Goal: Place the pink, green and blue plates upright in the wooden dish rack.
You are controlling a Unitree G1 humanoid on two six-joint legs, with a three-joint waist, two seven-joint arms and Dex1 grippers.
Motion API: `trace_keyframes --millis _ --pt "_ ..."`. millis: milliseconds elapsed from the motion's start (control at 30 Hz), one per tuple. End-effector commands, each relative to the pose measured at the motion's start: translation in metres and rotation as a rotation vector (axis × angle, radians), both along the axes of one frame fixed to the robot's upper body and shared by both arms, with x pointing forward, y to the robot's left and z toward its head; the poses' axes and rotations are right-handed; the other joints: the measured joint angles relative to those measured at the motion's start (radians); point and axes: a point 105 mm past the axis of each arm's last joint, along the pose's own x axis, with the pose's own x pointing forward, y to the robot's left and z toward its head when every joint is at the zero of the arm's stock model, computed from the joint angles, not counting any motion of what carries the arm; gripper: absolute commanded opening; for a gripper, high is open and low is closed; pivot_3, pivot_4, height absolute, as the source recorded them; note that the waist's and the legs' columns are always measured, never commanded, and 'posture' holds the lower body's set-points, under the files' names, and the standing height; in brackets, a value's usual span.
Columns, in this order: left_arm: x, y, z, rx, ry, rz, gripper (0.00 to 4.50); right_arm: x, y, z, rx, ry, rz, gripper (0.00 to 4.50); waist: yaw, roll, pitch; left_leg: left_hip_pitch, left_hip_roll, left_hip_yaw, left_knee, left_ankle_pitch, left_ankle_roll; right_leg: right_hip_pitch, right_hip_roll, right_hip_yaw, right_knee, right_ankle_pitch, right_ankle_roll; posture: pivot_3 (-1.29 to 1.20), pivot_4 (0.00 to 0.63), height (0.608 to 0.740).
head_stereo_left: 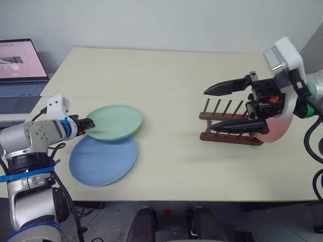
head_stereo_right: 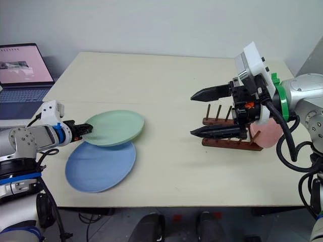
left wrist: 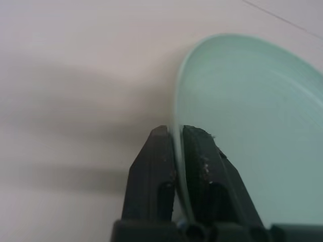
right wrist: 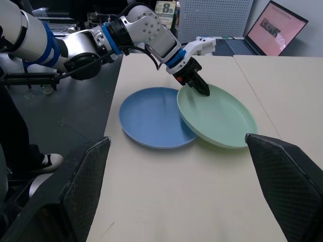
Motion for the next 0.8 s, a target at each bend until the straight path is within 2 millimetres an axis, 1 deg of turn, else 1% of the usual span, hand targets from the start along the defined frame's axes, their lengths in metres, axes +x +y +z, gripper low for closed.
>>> trace_keyframes --millis 33,133,433,533,633,733,767,800 --pt "0.003 0.006 0.015 -0.016 -0.058 0.032 0.03 -0.006 -0.001 0.011 0.015 -0.060 0.004 4.50 0.000 0.000 0.000 0.000 0.000 0.000 0.000 0.000 0.000 0.000 0.000 0.000 0.000 0.000 0.000 0.00 0.150 0.733" --pt "0.005 0.001 0.026 -0.031 -0.103 0.015 0.03 -0.004 -0.001 0.011 0.019 -0.066 -0.005 4.50 -0.001 0.000 0.000 0.000 0.000 0.000 0.000 0.000 0.000 0.000 0.000 0.000 0.000 0.000 0.000 0.00 0.150 0.733" --pt "0.003 -0.008 0.048 -0.059 -0.189 -0.033 0.03 -0.003 -0.003 0.009 0.026 -0.067 -0.015 4.50 -0.001 0.000 0.000 -0.003 0.000 0.000 0.001 0.000 0.000 -0.003 0.000 0.000 0.001 0.000 0.000 0.00 0.150 0.733" --pt "0.006 -0.016 0.064 -0.094 -0.245 -0.044 0.03 -0.001 -0.001 0.009 0.030 -0.096 -0.021 4.50 0.001 0.000 0.000 -0.003 0.000 0.000 0.001 0.000 0.000 -0.003 0.000 0.000 0.001 0.000 0.000 0.00 0.150 0.733" --pt "0.012 -0.036 0.083 -0.133 -0.299 -0.081 0.03 0.007 0.003 0.005 -0.002 -0.158 -0.055 4.50 0.005 0.000 0.000 -0.005 0.000 -0.001 0.002 0.000 0.000 -0.003 0.001 -0.001 0.001 0.000 0.001 0.00 0.150 0.733" --pt "0.022 -0.069 0.102 -0.156 -0.354 -0.122 0.03 0.015 0.010 -0.008 -0.067 -0.250 -0.065 4.50 0.007 -0.001 0.000 -0.005 -0.001 0.000 0.003 0.000 0.000 -0.003 0.000 0.000 0.001 0.001 0.002 0.00 0.150 0.733" --pt "0.025 -0.078 0.106 -0.158 -0.368 -0.124 0.03 0.017 0.014 -0.011 -0.075 -0.274 -0.068 4.50 0.007 -0.001 0.000 -0.005 -0.002 0.000 0.003 0.000 0.000 -0.003 0.000 0.000 0.001 0.001 0.003 0.00 0.150 0.733" --pt "0.027 -0.082 0.108 -0.159 -0.374 -0.121 0.03 0.019 0.016 -0.013 -0.077 -0.288 -0.069 4.50 0.007 -0.001 0.000 -0.005 -0.002 0.000 0.003 0.000 -0.001 -0.003 0.000 0.001 0.001 0.002 0.003 0.00 0.150 0.733"
